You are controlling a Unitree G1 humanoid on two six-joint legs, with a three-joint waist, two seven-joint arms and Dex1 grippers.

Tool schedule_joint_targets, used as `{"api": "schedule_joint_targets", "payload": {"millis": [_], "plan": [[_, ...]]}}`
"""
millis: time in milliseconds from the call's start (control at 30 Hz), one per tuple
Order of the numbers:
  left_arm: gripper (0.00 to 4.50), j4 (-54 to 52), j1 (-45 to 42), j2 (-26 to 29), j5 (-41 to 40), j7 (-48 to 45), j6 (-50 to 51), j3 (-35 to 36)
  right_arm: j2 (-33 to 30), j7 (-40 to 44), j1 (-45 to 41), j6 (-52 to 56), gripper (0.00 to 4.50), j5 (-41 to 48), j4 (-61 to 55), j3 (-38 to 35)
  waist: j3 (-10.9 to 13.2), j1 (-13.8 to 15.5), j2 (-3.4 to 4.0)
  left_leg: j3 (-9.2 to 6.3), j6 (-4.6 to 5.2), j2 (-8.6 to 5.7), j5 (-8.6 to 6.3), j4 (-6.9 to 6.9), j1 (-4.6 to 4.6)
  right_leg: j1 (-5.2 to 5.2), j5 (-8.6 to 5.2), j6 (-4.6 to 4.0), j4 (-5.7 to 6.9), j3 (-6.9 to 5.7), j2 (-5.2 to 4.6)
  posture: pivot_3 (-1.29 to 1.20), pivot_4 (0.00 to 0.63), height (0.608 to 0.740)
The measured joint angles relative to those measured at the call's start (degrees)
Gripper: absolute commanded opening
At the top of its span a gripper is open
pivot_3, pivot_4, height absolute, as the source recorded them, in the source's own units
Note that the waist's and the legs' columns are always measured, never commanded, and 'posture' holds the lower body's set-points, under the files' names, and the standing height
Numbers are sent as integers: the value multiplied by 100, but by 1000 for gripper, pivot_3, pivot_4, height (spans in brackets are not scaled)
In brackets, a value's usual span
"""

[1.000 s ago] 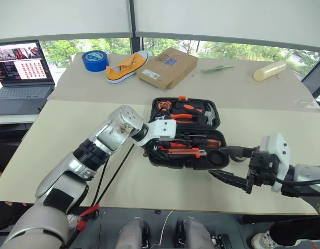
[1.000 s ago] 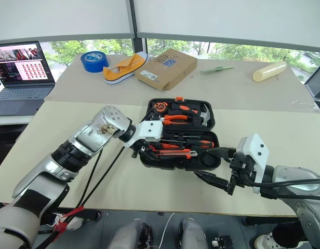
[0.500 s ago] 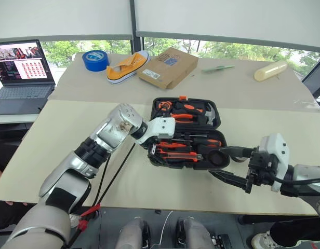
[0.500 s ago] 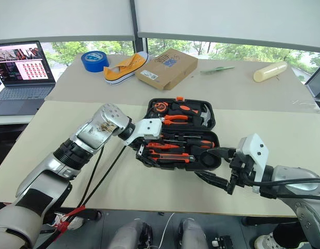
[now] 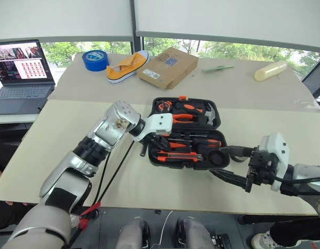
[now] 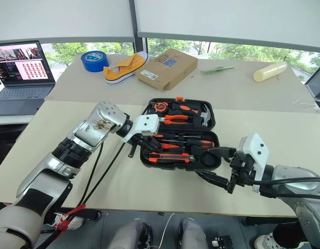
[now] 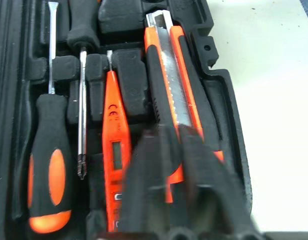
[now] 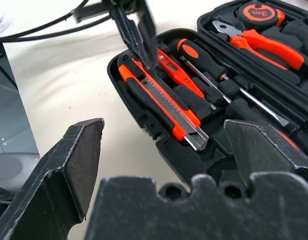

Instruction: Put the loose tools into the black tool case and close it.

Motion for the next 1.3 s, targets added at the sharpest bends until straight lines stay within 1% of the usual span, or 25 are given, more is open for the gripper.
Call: {"api": "schedule_joint_targets", "payload": {"millis": [133,200,333,533,700,800,867,1000,1067,1167,1300], "plan": [[74,-91,28,2,18,-75,-58,-18,0,11,105,0,4500,-20,1,-1,0,-4,0,0,0,0,0,0,0,0,0,0,0,1,0,0,150,731],[74,-72,49,-21,176,-19,-190,-110,2,0,120,0,4500,-18,1,-9,0,-7,0,0,0,0,0,1,1,0,0,0,1,1,1,0,150,731],[74,119,52,-243,461,211,-708,-237,39,-17,148,0,4500,-12,-17,-17,-3,11,-1,-4,2,-2,-1,2,3,8,0,0,-2,-1,-2,0,150,731],[74,573,59,-442,576,283,-1219,-279,83,-128,300,0,4500,-10,-35,-37,-11,5,-5,-6,3,0,-2,2,18,19,0,1,1,1,-4,0,150,731],[74,640,102,-481,576,297,-1269,-230,86,-174,349,1,4500,1,-87,-96,-20,6,-6,-10,9,1,-5,2,26,26,0,1,0,3,-6,0,150,731],[74,602,158,-481,436,287,-1072,-29,86,-171,489,1,4500,9,-134,-149,-20,-1,-7,-12,10,1,-6,2,21,21,0,0,1,3,-6,0,150,731],[74,501,198,-367,277,225,-822,134,86,-171,511,1,4500,23,-137,-184,-18,-20,-9,-12,8,3,-5,2,7,4,1,0,6,3,-5,0,150,731],[74,-65,206,214,-133,-138,-458,647,85,-165,534,1,4500,34,-136,-236,-19,-95,-7,-17,-2,5,1,1,1,-1,1,-2,9,-1,0,0,150,731],[74,-340,256,493,-226,-343,-405,675,84,-153,536,1,4500,35,-134,-236,-19,-103,-6,-17,-2,2,1,1,2,3,0,-1,6,-1,-1,0,150,731],[74,-436,521,780,-216,-529,-547,652,82,-134,521,1,4500,34,-126,-232,-19,-99,-7,-17,-1,0,1,2,2,5,0,0,6,-2,-2,0,150,731],[74,-430,677,834,9,-554,-821,447,82,-125,430,1,4500,30,-63,-207,-18,-53,-8,-21,2,-6,-1,7,-4,5,0,1,3,-1,-2,0,150,731]]}}
